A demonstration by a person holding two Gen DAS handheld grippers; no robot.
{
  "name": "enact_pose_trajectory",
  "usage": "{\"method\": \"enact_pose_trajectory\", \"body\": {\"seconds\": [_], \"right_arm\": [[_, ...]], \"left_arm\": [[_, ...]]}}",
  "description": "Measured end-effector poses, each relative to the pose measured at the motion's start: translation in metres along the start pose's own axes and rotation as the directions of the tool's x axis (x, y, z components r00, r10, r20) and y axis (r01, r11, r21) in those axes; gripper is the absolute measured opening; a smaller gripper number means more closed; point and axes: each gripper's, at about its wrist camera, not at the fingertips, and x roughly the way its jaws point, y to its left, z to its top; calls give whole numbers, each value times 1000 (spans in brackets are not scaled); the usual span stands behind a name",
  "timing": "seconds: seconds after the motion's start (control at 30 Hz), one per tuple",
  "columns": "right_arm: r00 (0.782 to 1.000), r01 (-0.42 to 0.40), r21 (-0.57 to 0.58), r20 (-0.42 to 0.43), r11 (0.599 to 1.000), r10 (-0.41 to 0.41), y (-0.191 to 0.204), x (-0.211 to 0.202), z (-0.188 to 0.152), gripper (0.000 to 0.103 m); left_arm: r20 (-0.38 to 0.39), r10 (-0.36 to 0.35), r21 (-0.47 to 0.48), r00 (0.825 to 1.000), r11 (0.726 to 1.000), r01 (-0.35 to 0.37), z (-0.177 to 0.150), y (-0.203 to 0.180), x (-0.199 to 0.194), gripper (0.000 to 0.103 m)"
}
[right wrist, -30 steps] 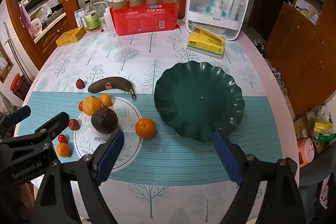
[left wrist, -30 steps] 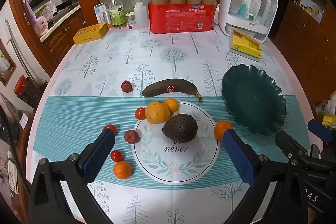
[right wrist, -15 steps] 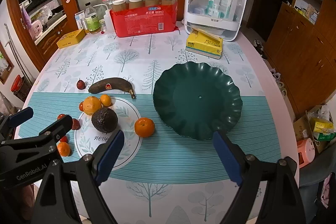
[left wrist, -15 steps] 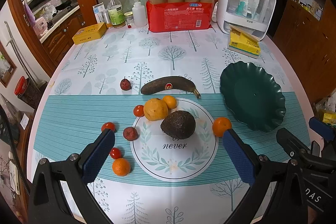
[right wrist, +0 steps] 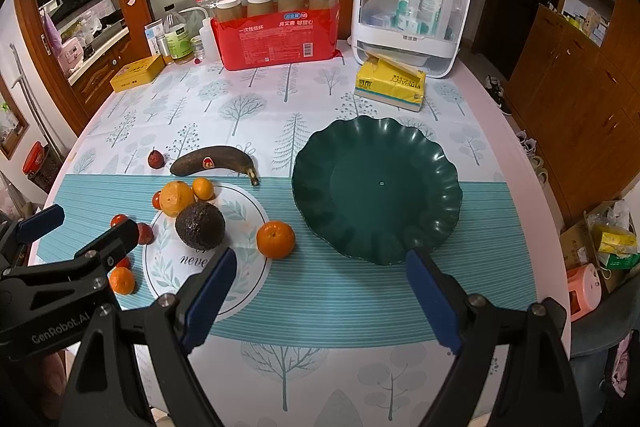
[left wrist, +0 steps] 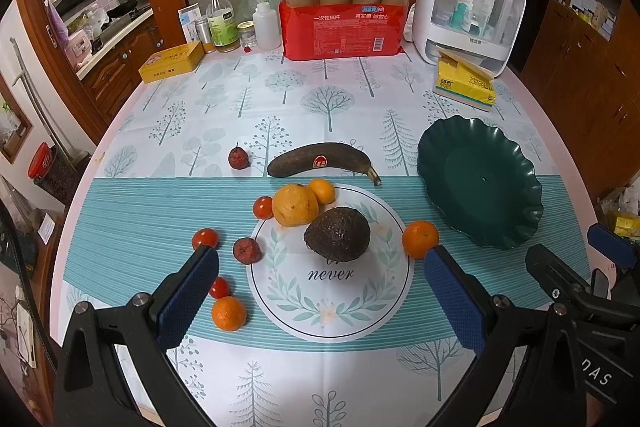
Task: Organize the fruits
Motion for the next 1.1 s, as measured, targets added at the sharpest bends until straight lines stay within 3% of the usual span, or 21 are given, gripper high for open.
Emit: {"method": "enact_pose_trajectory", "body": {"seconds": [0.53, 0.83, 1.1], "right_arm": [[1000, -2, -2, 6, 1000, 2, 3, -5, -4, 87], [1000, 1, 2, 4, 1000, -1, 10, -7, -3, 87], [1000, 3, -2, 11, 1000, -3, 20, -7, 3, 87]], "left_arm": [[17, 17, -3, 1000, 1000, -17, -6, -1, -10, 102], [53, -49, -18, 997, 999, 50, -1, 11, -23, 102], [75, -36, -9, 997, 999, 37, 5, 26, -29, 102]]}}
